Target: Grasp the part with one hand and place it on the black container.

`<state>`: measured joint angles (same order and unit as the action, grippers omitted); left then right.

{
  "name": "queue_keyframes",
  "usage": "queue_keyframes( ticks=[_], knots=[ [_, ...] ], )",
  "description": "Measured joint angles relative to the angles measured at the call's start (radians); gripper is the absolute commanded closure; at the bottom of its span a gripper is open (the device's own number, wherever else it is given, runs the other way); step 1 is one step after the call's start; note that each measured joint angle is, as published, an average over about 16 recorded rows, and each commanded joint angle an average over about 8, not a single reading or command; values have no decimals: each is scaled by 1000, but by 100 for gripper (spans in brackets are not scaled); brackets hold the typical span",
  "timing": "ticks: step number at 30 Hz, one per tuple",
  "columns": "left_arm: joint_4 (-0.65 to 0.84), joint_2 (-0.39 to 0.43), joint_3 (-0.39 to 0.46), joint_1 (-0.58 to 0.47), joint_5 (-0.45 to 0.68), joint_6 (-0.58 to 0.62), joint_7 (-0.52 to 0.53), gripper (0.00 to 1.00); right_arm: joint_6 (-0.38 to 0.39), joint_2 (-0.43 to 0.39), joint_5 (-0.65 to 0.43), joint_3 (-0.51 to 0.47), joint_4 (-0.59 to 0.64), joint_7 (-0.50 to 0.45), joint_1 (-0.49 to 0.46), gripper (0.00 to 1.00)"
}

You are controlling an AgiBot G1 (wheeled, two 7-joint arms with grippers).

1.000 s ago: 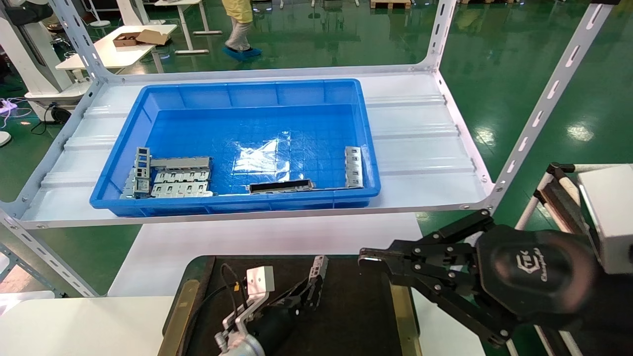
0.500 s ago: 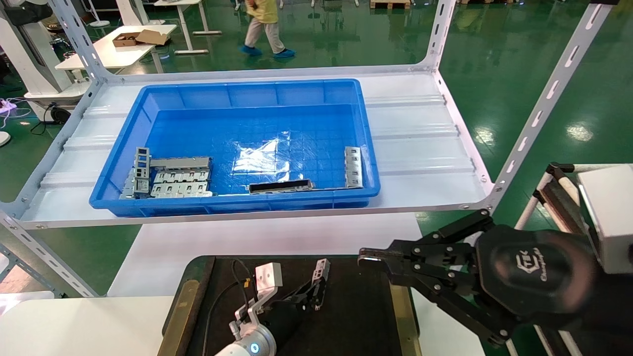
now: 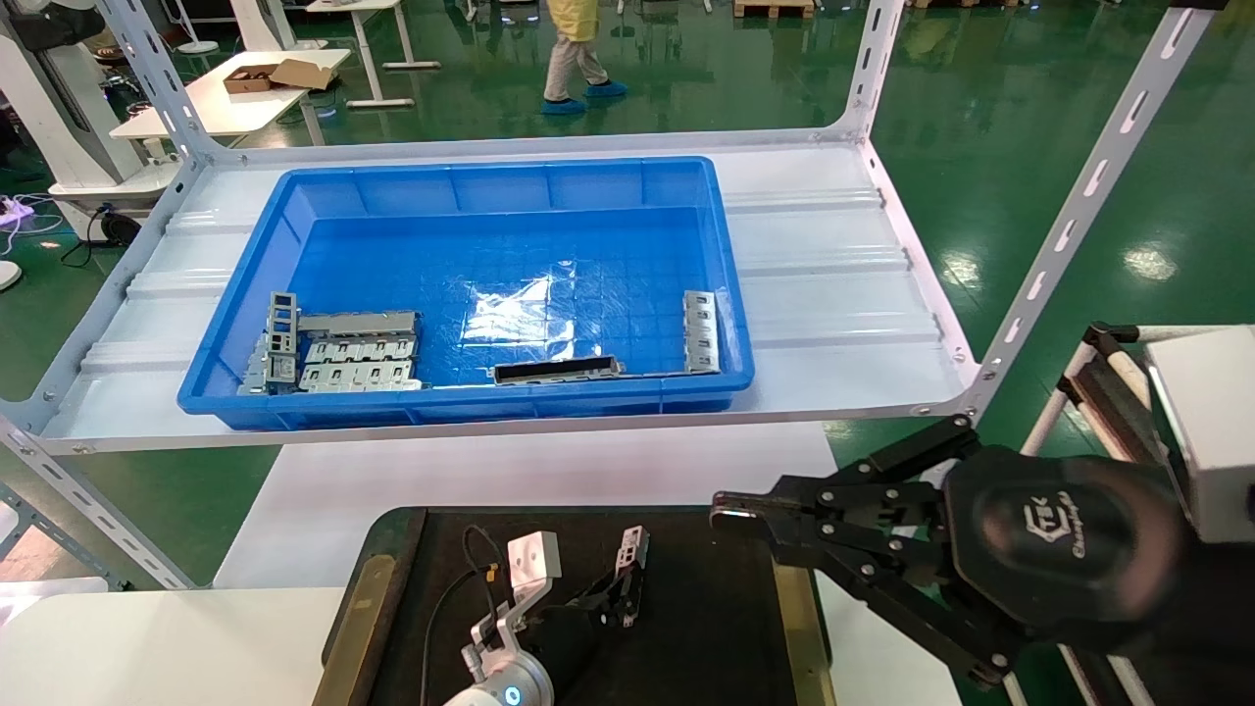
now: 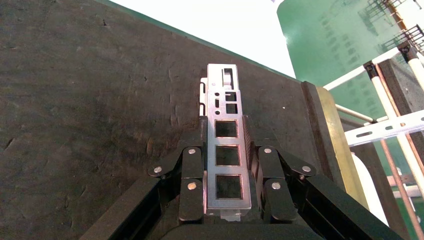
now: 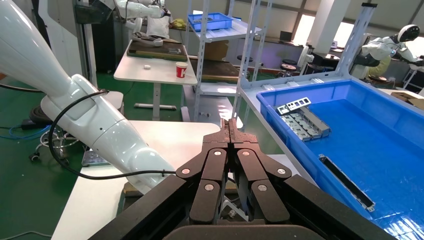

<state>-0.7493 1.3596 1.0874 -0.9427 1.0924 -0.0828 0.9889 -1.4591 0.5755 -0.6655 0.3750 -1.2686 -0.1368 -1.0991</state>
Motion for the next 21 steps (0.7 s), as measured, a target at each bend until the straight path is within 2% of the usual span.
queue_keyframes(
  ticks=[1, 13, 21],
  knots=[
    [1, 0, 11, -3, -7, -5, 4, 0, 0, 0, 0, 0, 0, 0, 0, 0],
    [-34, -19, 99, -33, -48, -46, 21, 0, 0, 0, 0, 0, 0, 0, 0, 0],
    [-146, -97, 105, -36, -1, -29, 0, 0, 0, 0, 0, 0, 0, 0, 0, 0]
  ],
)
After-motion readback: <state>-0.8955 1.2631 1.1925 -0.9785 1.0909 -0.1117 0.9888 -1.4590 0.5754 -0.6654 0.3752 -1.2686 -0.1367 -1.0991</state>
